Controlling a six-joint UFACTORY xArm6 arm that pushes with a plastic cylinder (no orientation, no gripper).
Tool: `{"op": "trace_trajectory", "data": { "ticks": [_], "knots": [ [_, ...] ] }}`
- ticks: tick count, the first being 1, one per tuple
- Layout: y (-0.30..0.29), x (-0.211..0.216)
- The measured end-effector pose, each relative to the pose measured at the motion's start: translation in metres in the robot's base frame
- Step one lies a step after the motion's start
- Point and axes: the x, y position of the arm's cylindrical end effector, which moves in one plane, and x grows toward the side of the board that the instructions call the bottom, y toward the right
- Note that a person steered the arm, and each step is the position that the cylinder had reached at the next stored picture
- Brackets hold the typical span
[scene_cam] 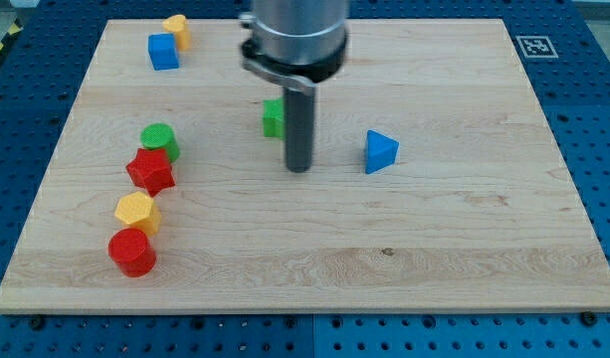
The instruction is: Push the green circle away from the line of blocks
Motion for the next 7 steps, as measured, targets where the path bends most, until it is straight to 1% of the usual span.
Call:
{"op": "trace_trajectory", "data": {
  "ticks": [1,2,3,4,5,6,7],
  "knots": [
    [-0.040,-0.040],
    [-0.092,-0.077],
    [-0.172,-0.082],
    [-0.217,-0.057],
    [-0.210,-0.014],
    [-0.177,-0.004],
    [-0.173,-0.008]
  ]
}}
